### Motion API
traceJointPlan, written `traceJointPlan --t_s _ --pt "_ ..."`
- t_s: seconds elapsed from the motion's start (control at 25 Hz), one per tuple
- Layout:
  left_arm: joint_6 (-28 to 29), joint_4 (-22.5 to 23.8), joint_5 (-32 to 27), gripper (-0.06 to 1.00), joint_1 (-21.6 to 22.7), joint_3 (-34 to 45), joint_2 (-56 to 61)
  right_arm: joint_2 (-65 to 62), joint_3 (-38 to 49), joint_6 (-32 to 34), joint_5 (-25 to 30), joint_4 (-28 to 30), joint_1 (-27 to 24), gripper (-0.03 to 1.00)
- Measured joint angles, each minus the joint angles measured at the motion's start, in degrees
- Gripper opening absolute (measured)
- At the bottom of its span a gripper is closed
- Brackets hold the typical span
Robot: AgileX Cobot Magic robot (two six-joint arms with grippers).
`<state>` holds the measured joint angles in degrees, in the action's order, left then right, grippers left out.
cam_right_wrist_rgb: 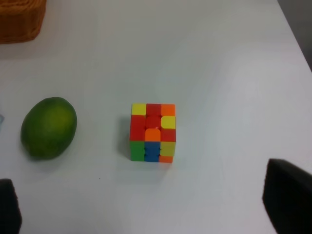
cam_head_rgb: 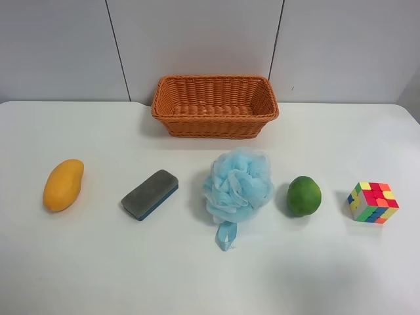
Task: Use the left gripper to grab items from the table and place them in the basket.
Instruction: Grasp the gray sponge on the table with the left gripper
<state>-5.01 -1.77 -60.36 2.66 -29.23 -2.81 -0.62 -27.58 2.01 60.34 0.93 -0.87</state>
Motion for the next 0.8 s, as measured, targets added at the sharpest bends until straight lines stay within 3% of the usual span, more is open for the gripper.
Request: traceJointPlan --t_s 0.16,0.44,0.6,0.8 --pt "0.26 4.21 -0.21 0.99 0.0 -0.96 -5.78 0.0 0.0 0.0 0.0 0.0 0.0 0.99" --pt "1.41 12.79 -0.33 0.99 0.0 -12.68 -14.43 0.0 0.0 0.0 0.0 0.0 0.0 0.99" --pt "0.51 11.88 -0.45 0.99 -1.68 -15.38 -20.39 0.0 0.0 0.0 0.0 0.0 0.0 0.99" --pt "-5.24 4.68 -1.29 0.99 -4.25 -15.38 -29.37 0.0 0.0 0.0 0.0 0.0 0.0 0.99"
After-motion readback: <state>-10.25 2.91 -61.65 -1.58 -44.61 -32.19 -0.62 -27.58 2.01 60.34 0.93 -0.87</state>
